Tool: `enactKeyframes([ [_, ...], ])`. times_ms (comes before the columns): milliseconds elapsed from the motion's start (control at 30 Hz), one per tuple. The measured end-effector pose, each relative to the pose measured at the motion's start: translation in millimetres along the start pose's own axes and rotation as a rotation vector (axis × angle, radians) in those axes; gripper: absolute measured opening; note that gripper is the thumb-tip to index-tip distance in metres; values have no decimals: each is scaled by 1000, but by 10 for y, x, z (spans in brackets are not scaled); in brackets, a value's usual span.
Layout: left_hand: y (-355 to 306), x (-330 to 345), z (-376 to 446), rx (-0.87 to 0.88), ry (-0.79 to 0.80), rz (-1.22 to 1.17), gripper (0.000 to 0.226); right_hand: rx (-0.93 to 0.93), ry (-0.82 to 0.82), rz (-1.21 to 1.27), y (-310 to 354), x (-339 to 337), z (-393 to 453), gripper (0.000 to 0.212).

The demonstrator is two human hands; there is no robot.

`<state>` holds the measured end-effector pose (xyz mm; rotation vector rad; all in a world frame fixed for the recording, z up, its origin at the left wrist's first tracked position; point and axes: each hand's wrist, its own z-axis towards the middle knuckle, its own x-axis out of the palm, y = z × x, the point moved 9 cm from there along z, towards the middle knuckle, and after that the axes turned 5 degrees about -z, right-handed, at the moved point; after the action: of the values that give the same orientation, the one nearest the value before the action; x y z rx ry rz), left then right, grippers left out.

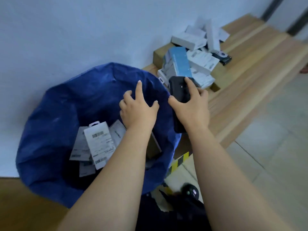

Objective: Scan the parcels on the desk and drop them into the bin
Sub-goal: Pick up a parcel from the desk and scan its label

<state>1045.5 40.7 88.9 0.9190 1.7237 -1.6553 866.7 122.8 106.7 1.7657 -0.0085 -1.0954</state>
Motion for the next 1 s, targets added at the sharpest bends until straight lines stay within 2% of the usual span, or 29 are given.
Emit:
enactKeyframes([
  [200,-1059,559,-427,235,130,20,79,114,-209,47,-757,-1095,10,75],
  [400,-2155,1252,-1069,389,208,52,80,199,-379,86,-1632,-2272,-28,76],
  [700,-3691,2341,-2000,477,247,-57,81,257,-517,84,-2828,-3890,106,73],
  [867,-4193,2771,-2242,503,260,-49,80,303,-543,124,-3393,-4375,274,74],
  [1000,-4475,3023,-2087,497,261,-35,80,347,-528,134,-3678,-4528,618,74],
])
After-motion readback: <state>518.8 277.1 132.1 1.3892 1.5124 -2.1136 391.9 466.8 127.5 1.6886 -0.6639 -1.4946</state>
